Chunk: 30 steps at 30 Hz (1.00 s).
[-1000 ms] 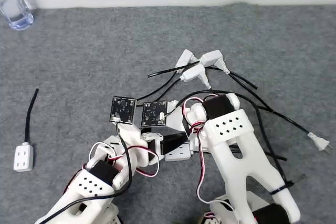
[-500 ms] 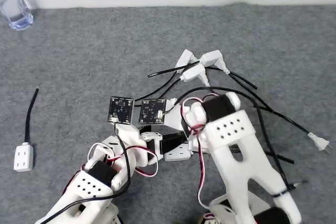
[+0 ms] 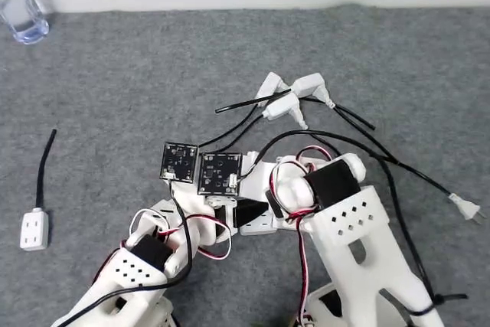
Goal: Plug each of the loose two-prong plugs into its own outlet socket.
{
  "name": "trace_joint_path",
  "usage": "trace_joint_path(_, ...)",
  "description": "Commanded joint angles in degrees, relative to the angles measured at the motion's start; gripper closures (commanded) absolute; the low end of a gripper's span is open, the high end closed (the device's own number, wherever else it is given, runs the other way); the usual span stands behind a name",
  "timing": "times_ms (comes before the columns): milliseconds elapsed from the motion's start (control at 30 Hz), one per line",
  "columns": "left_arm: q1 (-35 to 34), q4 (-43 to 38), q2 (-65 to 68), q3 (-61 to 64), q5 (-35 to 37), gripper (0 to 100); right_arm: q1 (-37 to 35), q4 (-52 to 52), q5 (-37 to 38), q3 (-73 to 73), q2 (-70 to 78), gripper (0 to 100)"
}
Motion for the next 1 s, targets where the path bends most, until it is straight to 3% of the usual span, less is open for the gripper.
trace_joint_path(0, 0.18, -1.14, -0.79, -0.31, 0.26, 61, -0.22, 0.4, -0.7, -3.52, -1.36, 99.1)
trace_joint_path(633, -0.62, -1.14, -0.88, 0.57, 0.0, 61, -0.31, -1.36, -4.4, -3.6, -1.98, 99.1)
trace_joint_path(767, -10.81, -1.14, -0.88, 0.31, -0.79, 61, -0.22, -0.31, -4.31, -3.6, -1.98, 99.1)
trace_joint_path(967, -35.16, -1.05, -0.88, 1.27, -10.02, 61, -0.31, -1.98, -2.2, -3.25, -0.22, 99.1)
